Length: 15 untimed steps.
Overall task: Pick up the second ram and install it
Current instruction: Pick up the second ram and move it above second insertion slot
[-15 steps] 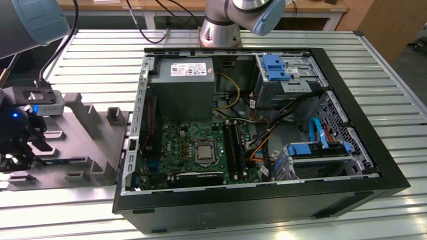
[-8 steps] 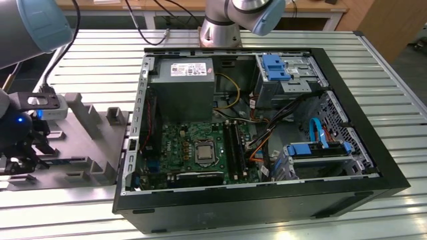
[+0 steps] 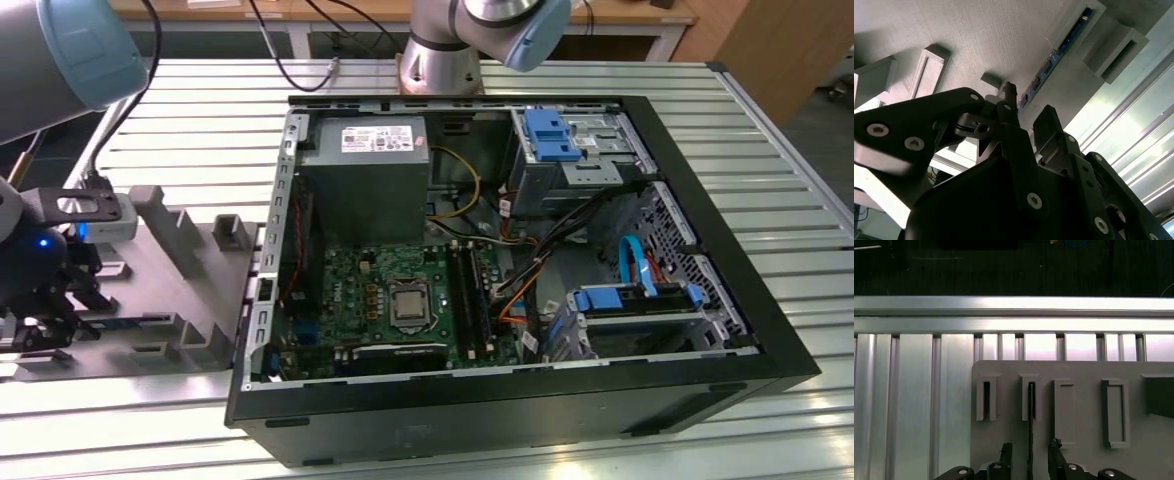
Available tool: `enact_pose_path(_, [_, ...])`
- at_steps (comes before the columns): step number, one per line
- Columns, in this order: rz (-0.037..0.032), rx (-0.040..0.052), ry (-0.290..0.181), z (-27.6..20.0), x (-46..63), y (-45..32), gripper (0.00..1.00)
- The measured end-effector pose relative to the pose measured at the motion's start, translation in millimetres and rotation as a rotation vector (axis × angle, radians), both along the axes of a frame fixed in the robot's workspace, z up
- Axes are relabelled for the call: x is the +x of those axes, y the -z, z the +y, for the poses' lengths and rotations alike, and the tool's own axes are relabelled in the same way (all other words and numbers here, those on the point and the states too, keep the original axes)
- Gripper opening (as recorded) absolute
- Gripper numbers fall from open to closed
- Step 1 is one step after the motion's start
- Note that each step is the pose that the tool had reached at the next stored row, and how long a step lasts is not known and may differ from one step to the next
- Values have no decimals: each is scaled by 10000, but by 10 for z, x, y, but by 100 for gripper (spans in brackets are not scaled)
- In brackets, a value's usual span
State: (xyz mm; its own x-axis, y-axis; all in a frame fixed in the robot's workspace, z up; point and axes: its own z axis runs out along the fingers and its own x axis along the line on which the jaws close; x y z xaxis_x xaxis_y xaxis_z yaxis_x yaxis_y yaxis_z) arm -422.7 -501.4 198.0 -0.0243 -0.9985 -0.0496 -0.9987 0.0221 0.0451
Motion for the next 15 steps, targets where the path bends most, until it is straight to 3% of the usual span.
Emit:
enact_pose_path(4, [-1,0,0,0,0,1,42])
enact_pose_path(5, [-1,0,0,0,0,2,40])
enact_pose_path(7, [-1,1,0,0,0,2,27])
enact_pose_path(13, [-1,1,0,0,0,3,26])
enact_pose_path(14, [-2,1,0,0,0,4,19])
enact_pose_path(15, [-2,1,0,0,0,4,19])
